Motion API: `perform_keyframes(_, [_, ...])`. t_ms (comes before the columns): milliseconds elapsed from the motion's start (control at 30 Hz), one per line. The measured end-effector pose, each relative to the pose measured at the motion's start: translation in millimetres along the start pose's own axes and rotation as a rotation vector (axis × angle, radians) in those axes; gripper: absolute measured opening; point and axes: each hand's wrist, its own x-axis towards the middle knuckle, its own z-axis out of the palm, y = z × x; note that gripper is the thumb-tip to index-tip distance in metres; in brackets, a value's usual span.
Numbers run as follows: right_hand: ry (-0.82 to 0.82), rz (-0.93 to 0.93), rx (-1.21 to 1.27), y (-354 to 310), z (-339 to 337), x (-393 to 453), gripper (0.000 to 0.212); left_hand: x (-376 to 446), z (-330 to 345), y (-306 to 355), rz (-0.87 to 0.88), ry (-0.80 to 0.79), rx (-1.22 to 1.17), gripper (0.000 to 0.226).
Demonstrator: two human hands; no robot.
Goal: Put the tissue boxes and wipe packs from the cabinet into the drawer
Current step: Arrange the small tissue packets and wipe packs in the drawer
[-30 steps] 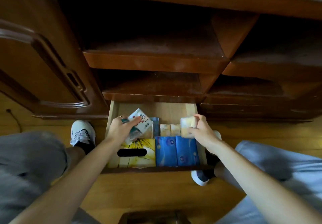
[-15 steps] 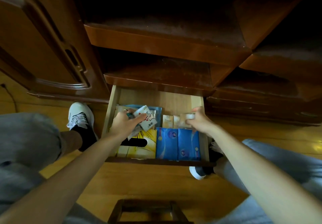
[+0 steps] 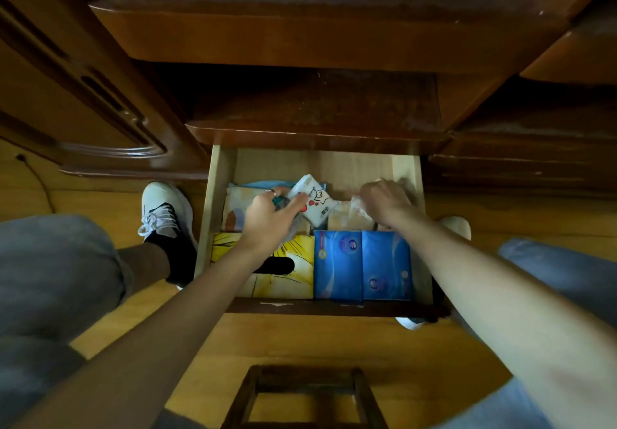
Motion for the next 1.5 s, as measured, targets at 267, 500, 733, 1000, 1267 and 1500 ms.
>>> perform_keyframes(267, [0.058, -0.093, -0.174, -6, 0, 2, 0.037, 11, 11, -5, -0.037, 0.017, -0.043, 0.018])
perform_keyframes(500, [-0.178, -0.163, 1.176, -35, -34, -11, 0.036, 15, 22, -10, 0.009, 0.066, 0.007, 0.024])
perform_keyframes(733, [0.111, -0.013, 0.735, -12, -17, 2, 0.025, 17, 5, -18, 0.126, 0.185, 0.175, 0.035])
perform_keyframes(1000, [-0.028, -0.231, 0.226, -32, -11, 11, 0.044, 22, -32, -17, 0.464, 0.234, 0.224, 0.034])
perform_keyframes(1267, [-0.009, -0.114, 0.259, -47, 7, 12, 0.049, 45, -66, -67, 0.330, -0.340, 1.083, 0.020])
perform_keyframes(1500, [-0.036, -0.040, 0.132, -38, 3, 8, 0.040, 64, -57, -56, 0.377, -0.233, 1.048, 0.067])
